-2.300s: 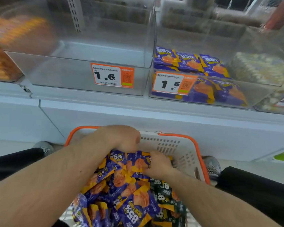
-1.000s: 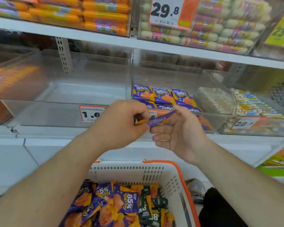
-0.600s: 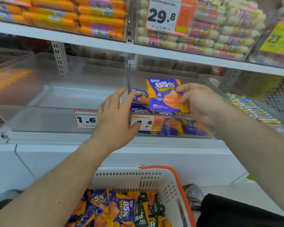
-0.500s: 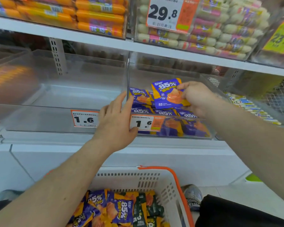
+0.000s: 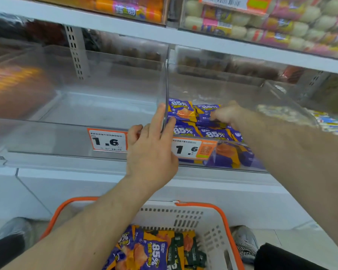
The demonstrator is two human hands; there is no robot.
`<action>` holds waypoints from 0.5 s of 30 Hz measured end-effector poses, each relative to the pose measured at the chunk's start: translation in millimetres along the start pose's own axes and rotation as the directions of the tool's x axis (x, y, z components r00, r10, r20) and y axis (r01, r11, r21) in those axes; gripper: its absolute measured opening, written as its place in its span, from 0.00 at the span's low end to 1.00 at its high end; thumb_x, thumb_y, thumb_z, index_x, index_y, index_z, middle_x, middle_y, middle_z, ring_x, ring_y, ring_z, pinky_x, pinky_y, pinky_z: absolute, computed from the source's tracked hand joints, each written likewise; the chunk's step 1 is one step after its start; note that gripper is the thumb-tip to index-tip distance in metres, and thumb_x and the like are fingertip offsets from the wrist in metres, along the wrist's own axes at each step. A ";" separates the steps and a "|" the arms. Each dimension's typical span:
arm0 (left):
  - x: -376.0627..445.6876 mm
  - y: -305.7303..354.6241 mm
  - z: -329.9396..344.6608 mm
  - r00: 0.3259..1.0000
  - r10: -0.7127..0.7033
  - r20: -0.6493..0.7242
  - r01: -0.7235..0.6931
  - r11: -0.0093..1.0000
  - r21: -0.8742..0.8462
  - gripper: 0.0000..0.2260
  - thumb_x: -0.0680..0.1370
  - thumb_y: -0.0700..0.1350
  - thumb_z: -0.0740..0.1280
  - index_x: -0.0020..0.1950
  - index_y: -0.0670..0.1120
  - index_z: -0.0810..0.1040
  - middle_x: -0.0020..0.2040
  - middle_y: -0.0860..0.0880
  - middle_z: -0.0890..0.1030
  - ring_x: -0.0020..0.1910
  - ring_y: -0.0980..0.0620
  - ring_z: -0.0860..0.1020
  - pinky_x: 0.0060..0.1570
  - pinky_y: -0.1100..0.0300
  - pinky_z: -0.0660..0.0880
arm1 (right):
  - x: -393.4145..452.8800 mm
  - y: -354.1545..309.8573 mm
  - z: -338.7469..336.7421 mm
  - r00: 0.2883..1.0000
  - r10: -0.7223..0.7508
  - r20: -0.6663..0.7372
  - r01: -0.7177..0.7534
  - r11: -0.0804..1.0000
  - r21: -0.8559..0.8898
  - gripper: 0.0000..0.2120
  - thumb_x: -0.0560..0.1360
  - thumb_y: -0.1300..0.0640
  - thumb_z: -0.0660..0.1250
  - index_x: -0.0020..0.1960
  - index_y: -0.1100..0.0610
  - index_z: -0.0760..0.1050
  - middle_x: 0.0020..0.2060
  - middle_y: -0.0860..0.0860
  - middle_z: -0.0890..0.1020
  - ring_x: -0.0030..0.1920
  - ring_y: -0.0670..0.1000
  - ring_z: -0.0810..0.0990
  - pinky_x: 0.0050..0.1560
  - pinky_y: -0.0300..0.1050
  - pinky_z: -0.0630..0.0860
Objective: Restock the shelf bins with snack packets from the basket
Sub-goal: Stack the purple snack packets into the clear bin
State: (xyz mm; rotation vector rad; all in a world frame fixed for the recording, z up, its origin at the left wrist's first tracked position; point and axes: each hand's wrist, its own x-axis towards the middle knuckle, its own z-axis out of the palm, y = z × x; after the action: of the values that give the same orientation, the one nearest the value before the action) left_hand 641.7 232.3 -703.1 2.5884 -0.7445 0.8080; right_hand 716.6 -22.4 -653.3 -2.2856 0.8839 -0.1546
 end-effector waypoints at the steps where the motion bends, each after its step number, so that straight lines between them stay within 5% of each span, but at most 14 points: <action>1: 0.2 0.3 0.3 1.000 -0.003 0.003 0.003 1.000 0.000 0.34 0.59 0.45 0.71 0.66 0.42 0.75 0.74 0.39 0.66 0.48 0.43 0.78 0.57 0.50 0.60 | -2.1 1.1 2.5 1.000 0.011 0.012 -0.010 0.998 -0.055 0.15 0.67 0.55 0.78 0.49 0.61 0.79 0.47 0.56 0.82 0.48 0.56 0.81 0.47 0.46 0.77; 7: 0.0 1.9 -0.5 1.000 -0.019 0.019 0.019 1.000 -0.006 0.35 0.59 0.45 0.73 0.66 0.42 0.75 0.75 0.39 0.65 0.49 0.42 0.78 0.58 0.49 0.60 | 2.1 5.0 10.3 0.995 0.008 0.098 0.003 0.994 -0.105 0.29 0.62 0.52 0.82 0.59 0.58 0.77 0.55 0.55 0.81 0.54 0.56 0.80 0.60 0.53 0.76; 15: -0.3 2.3 2.0 1.000 -0.021 0.001 0.021 1.000 0.012 0.35 0.60 0.46 0.72 0.67 0.43 0.74 0.75 0.40 0.64 0.48 0.43 0.77 0.59 0.49 0.60 | 1.0 3.9 11.9 0.988 -0.076 0.135 0.104 0.971 -0.217 0.28 0.68 0.54 0.78 0.65 0.61 0.75 0.60 0.58 0.79 0.60 0.57 0.77 0.65 0.55 0.73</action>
State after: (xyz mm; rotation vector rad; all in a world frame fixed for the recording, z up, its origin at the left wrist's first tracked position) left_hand 641.0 229.7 -704.5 2.6026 -0.7133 0.8074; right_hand 719.2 -18.7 -665.0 -2.5147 0.7647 0.0517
